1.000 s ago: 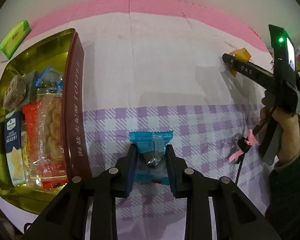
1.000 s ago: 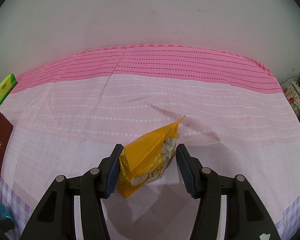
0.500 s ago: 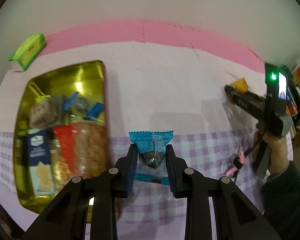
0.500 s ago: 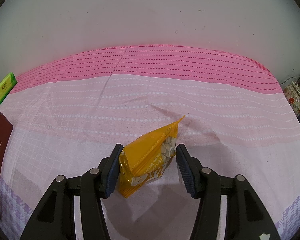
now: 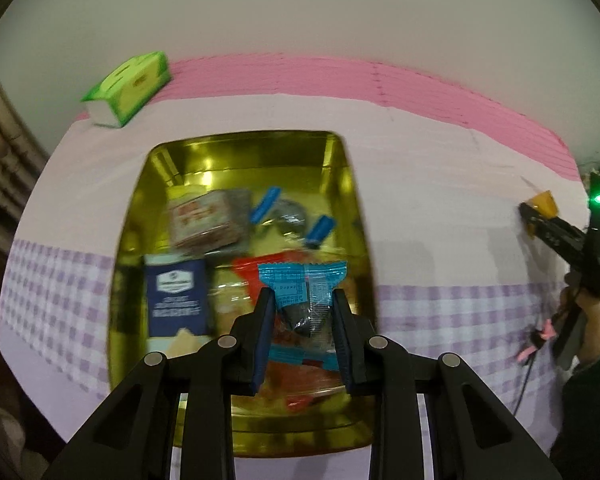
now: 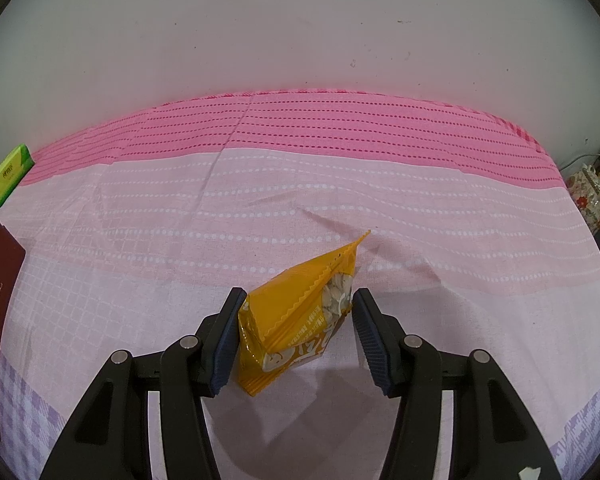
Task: Organize snacks
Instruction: 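Carry the blue-wrapped candy into the gold tin and open the left gripper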
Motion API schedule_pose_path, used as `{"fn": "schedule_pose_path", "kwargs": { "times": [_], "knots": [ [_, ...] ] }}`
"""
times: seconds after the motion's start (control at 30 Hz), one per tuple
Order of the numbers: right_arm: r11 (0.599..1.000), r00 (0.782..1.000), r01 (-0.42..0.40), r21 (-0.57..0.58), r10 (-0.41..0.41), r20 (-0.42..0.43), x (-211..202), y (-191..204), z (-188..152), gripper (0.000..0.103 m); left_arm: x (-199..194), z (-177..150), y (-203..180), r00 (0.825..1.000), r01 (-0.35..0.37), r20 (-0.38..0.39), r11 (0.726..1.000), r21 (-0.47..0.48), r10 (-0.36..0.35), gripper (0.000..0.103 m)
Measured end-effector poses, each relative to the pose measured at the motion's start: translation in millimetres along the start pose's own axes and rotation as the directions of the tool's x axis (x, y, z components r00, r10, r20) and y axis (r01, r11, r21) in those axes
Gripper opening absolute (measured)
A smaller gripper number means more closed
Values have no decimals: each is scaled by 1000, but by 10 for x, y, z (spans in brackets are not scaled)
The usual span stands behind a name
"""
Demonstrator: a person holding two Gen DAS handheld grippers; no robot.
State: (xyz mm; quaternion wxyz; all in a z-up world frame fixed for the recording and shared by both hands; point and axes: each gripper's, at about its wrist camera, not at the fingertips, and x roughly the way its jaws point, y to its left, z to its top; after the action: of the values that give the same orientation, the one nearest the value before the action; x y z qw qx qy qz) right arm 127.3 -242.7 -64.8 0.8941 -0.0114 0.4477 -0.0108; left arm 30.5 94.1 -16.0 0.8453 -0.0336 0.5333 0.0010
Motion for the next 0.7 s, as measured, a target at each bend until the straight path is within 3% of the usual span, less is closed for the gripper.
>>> {"fn": "schedule_pose_path", "kwargs": {
  "times": [0.37,0.7],
  "knots": [
    [1000,1000,12,1,-12,10,-48,21,10,43,125,-110,369,997,-83,-3,996,-15,83,29],
    [994,993,-108,-31,109,47,-474,477,109,42,278,-203,532,996,-85,-26,996,-34,84,29]
  ]
}}
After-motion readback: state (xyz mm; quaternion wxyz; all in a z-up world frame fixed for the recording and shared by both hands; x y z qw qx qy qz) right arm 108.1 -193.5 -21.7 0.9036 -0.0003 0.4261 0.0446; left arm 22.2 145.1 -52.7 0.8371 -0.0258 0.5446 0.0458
